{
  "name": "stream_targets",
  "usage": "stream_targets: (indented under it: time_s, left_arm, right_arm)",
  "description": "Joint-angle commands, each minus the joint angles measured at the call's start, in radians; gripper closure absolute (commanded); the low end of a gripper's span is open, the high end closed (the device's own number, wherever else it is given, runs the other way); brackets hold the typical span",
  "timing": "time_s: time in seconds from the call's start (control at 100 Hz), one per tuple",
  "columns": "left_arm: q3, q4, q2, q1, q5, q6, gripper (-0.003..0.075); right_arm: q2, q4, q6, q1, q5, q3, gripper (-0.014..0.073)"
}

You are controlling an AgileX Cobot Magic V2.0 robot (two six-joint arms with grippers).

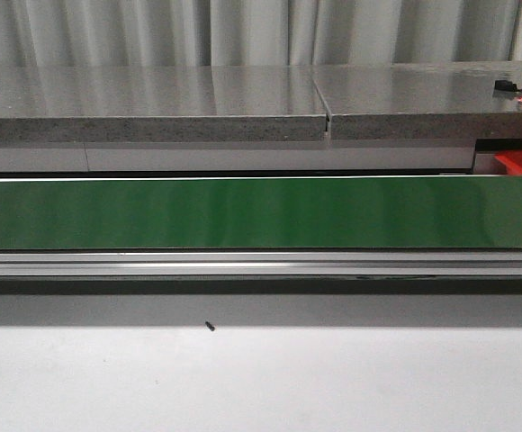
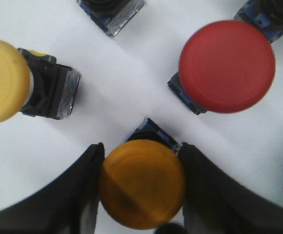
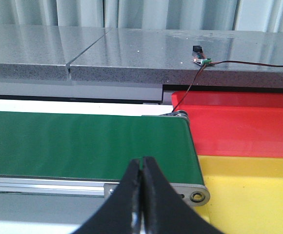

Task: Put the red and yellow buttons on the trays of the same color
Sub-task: 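Lower the left gripper onto a yellow-capped button and grasp it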

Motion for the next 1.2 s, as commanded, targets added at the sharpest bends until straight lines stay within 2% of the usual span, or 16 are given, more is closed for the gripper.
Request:
stream_targets:
  time_s: [0.0,0.15,0.27,0.4,0.49,0.62,0.74,0.97,1.19]
  left_arm:
    - [-0.027,0.002,-0.041,-0.007,-0.016,-0.002,0.0592]
    - [-0.027,0.005,-0.067,-0.007,0.039,-0.002,0.0692]
    - [-0.027,0.005,-0.133,-0.007,0.075,-0.002,0.0722]
    - [-0.029,-0.007,-0.238,-0.007,0.106,0.03,0.0727]
    - [-0.029,-0.066,-0.315,-0.007,0.106,0.085,0.0729]
    - [-0.066,-0.26,-0.381,-0.007,0.11,0.267,0.0728]
    - [-0.127,-0.429,-0.385,-0.02,0.173,0.431,0.0728]
    - [-0.215,-0.418,-0.351,-0.115,0.185,0.444,0.0728]
    - [-0.234,-0.391,-0.264,-0.223,0.187,0.444,0.0728]
  right_arm:
    - [-0.015,-0.004,0.001,-0.007,-0.08,-0.017,0.0662]
    - [-0.015,-0.004,0.001,-0.007,-0.08,-0.017,0.0662]
    - [-0.015,-0.004,0.001,-0.007,-0.08,-0.017,0.0662]
    - [-0.015,-0.004,0.001,-0.007,-0.08,-0.017,0.0662]
    - [-0.015,-0.004,0.001,-0.007,-0.08,-0.017,0.0662]
    - [-0.015,-0.004,0.001,-0.007,-0.08,-0.017,0.0662]
    - [-0.015,-0.004,0.001,-0.007,-0.08,-0.017,0.0662]
    - [-0.015,-0.004,0.001,-0.007,-0.08,-0.017,0.0662]
    - [-0.015,-0.004,0.001,-0.007,-0.08,-0.017,0.0662]
